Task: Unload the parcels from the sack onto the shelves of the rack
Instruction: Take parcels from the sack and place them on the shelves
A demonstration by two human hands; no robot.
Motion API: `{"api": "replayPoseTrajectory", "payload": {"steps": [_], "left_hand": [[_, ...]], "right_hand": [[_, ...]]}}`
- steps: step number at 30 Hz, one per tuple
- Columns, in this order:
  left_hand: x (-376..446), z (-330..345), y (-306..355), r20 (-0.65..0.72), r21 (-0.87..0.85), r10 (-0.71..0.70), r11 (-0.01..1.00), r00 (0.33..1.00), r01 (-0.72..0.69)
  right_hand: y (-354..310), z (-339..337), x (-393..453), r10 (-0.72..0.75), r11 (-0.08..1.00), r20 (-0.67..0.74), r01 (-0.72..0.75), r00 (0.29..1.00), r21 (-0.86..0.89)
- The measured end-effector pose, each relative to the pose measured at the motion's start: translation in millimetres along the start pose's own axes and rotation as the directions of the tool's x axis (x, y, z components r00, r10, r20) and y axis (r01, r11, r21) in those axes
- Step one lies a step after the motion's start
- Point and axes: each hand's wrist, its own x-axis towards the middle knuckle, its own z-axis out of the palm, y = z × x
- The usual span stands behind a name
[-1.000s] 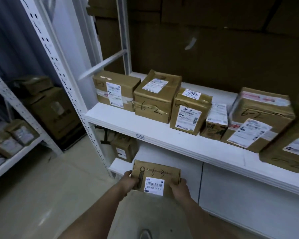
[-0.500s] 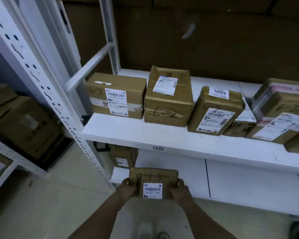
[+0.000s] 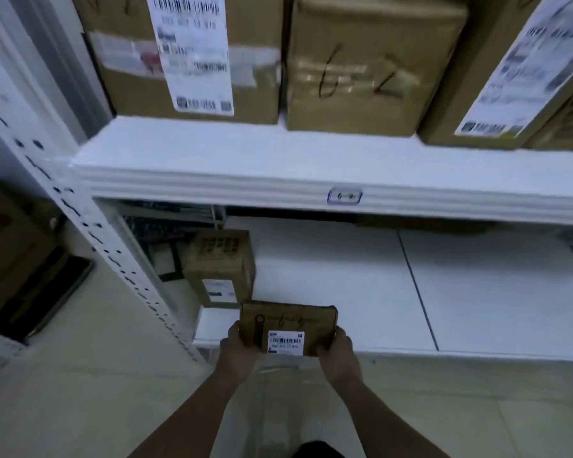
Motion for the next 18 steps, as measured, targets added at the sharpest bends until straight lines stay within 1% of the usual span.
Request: {"api": "replayPoseTrajectory", "payload": {"steps": [4, 7, 10, 14, 16, 18], "left_hand": [[62, 35, -48, -0.084, 0.011, 0.122, 0.993, 0.989, -0.121], [109, 59, -85, -0.084, -0.004, 0.203, 0.979, 0.976, -0.204], [154, 81, -120, -0.095, -0.001, 0.266, 0.964, 0.959, -0.267], [196, 101, -150, -0.115, -0.03, 0.285, 0.957, 0.952, -0.29], [189, 103, -148, -0.117, -0.031, 0.293, 0.954, 0.949, -0.298], [170, 101, -136, -0.114, -0.07, 0.258, 0.961, 0.959, -0.266]], "right_hand": [[32, 44, 48, -0.1, 0.995, -0.082, 0.099, 0.992, -0.015], [54, 69, 81, -0.184, 0.983, -0.156, 0.177, 0.971, -0.055], [73, 88, 102, -0.229, 0.973, -0.191, 0.228, 0.955, -0.026], [88, 106, 118, -0.25, 0.962, -0.213, 0.267, 0.945, 0.053], [93, 114, 125, -0.251, 0.96, -0.222, 0.271, 0.942, 0.065], [94, 117, 131, -0.263, 0.955, -0.232, 0.286, 0.937, 0.073]]}}
